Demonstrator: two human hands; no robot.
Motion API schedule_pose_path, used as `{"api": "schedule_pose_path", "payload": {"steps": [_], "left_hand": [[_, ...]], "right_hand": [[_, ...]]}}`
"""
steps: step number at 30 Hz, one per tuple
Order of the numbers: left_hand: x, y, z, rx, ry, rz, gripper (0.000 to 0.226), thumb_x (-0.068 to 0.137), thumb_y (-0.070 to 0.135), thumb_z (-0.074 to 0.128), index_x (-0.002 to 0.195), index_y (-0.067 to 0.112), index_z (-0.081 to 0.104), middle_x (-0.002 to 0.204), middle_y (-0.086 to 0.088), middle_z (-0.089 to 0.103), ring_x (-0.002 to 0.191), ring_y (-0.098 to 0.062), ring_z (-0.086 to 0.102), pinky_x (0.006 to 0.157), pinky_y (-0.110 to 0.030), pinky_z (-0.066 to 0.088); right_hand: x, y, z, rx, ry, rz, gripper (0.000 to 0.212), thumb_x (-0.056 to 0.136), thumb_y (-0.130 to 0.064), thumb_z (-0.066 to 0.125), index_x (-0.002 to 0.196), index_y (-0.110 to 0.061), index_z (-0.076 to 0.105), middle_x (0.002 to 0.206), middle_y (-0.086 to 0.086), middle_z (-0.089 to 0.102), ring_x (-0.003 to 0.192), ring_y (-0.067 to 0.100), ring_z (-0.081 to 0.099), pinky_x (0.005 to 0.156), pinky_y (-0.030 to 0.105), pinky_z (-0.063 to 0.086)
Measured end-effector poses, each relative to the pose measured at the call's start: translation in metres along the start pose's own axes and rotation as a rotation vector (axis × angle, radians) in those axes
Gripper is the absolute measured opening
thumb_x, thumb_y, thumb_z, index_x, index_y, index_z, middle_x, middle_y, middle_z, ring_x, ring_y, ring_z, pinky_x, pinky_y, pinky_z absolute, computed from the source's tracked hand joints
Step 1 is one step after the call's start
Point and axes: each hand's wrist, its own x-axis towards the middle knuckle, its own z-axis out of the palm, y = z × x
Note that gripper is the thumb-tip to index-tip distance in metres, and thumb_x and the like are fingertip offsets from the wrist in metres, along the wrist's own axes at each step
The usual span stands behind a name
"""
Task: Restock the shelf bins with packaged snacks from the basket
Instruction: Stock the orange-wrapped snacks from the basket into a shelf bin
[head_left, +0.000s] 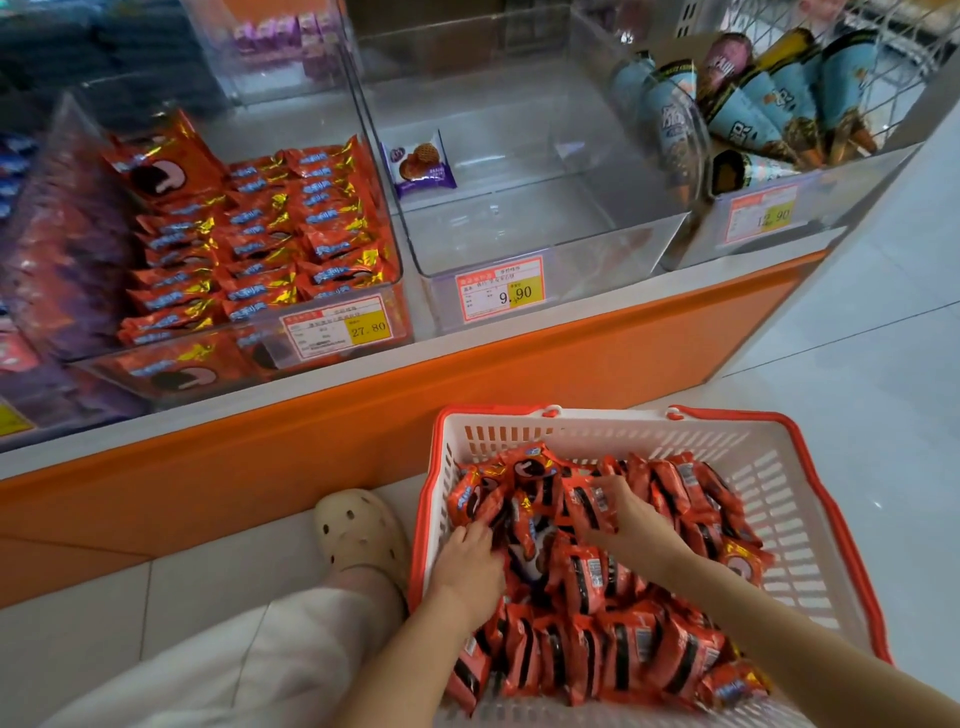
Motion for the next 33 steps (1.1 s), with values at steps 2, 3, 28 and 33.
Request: {"api": "schedule_pose_path", "payload": {"steps": [2, 3, 28, 33], "left_hand": [[-0.002, -0.002, 0.002, 0.059, -0.054, 0.008, 0.051, 0.101, 0.038, 0.031, 0.134, 0.001, 0.044, 0.139, -0.019, 0.042, 0.135, -0.035, 0.024, 0.109, -0.043, 0.018], [-0.004, -0.003, 0.002, 0.073, -0.077, 0.023, 0.055, 0.100, 0.041, 0.030, 0.135, 0.000, 0.041, 0.137, -0.019, 0.044, 0.134, -0.035, 0.025, 0.109, -0.042, 0.018], [-0.166, -0.091, -0.110, -1.499, 0.855, -0.406, 0.023, 0.092, 0.023, 0.058, 0.108, 0.035, 0.047, 0.111, 0.014, 0.058, 0.101, 0.006, 0.055, 0.082, -0.009, 0.041], [-0.202, -0.110, -0.105, -1.534, 1.057, -0.571, 0.060, 0.067, 0.027, 0.082, 0.116, 0.035, 0.048, 0.114, 0.017, 0.060, 0.104, 0.006, 0.057, 0.088, -0.013, 0.045]], "right_hand": [[0.000, 0.001, 0.001, -0.013, -0.009, -0.004, 0.062, 0.090, -0.033, 0.060, 0.140, -0.022, 0.025, 0.138, 0.002, 0.047, 0.106, 0.017, 0.057, 0.075, 0.021, 0.046], [-0.001, 0.002, 0.001, -0.013, -0.012, -0.005, 0.062, 0.090, -0.033, 0.060, 0.140, -0.022, 0.025, 0.138, 0.002, 0.047, 0.105, 0.017, 0.057, 0.075, 0.021, 0.047], [-0.032, -0.207, -0.013, 0.742, -0.342, -0.424, 0.039, 0.096, -0.004, 0.042, 0.115, -0.031, 0.063, 0.116, -0.001, 0.066, 0.107, 0.014, 0.062, 0.094, 0.035, 0.052], [-0.040, -0.256, 0.001, 0.735, -0.559, -0.463, 0.031, 0.093, -0.013, 0.057, 0.123, -0.012, 0.056, 0.114, 0.015, 0.067, 0.103, 0.030, 0.066, 0.089, 0.040, 0.055]]}}
